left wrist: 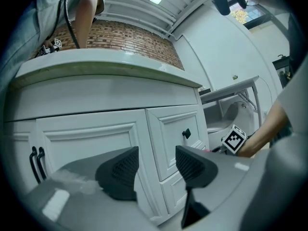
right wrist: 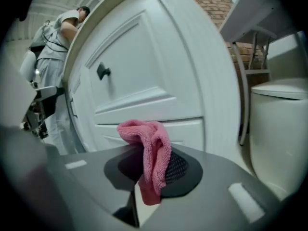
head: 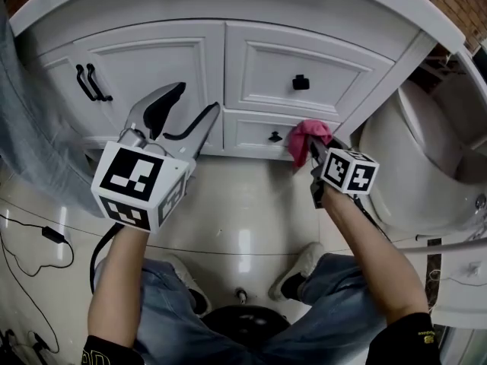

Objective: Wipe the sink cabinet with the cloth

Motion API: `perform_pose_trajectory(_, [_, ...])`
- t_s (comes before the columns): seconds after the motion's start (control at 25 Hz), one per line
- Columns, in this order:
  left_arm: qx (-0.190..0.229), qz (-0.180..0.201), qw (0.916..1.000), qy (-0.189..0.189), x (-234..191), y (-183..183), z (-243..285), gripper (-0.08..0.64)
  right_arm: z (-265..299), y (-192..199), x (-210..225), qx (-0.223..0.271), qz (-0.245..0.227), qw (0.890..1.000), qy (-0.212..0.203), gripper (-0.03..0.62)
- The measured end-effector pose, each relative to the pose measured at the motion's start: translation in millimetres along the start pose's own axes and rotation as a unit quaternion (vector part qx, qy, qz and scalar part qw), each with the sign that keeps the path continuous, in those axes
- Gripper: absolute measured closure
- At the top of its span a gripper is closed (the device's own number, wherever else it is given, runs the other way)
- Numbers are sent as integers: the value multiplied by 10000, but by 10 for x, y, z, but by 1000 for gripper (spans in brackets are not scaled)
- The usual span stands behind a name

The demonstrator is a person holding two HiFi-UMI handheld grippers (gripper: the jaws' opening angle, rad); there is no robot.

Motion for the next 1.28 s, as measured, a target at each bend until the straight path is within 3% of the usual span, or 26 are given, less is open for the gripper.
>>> perform_pose_trajectory(0.16, [-47, -14, 10000, -80, -19, -9, 4, 322, 460, 64, -892, -351, -459, 9943, -893, 515])
perform_pose_trajectory(0.28, [12, -37, 9999, -144, -18, -67, -15, 322, 787, 129, -1532, -492, -463, 9884, -1364, 515])
perform_pose_trajectory(0.4, [14, -44, 9998, -194, -15, -74, -61, 322, 1001, 221, -1966, -622, -464, 9827, -1684, 515])
perform_pose_trajectory(0.52, [-49, 14, 9997, -257, -79, -47, -116, 322, 1117, 204, -2107, -561, -388, 9828, -1715, 515])
perform_pose_trajectory(0.92, [-198, -30, 9989, -416, -314, 95, -188, 322, 889, 190, -1432, -563, -430, 9914, -1103, 515])
perform_pose_trajectory(1.12, [-158, 18, 9996, -213, -225, 81, -66, 322, 477, 139, -642, -400, -369, 9972, -510, 515])
perform_pose_trajectory(1.28, [-134, 72, 9998, -87, -147, 42, -8, 322, 117, 155, 64, -277, 47, 9993, 227, 514])
Point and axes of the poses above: the fingertips, and each gripper's own axes: z forward along the fingers, x to its right, y out of its underside, the point moved 8 cm from there along -z, backward along the fingers, and after that the axes turned 4 degrees about -z, right-handed, at the moved point
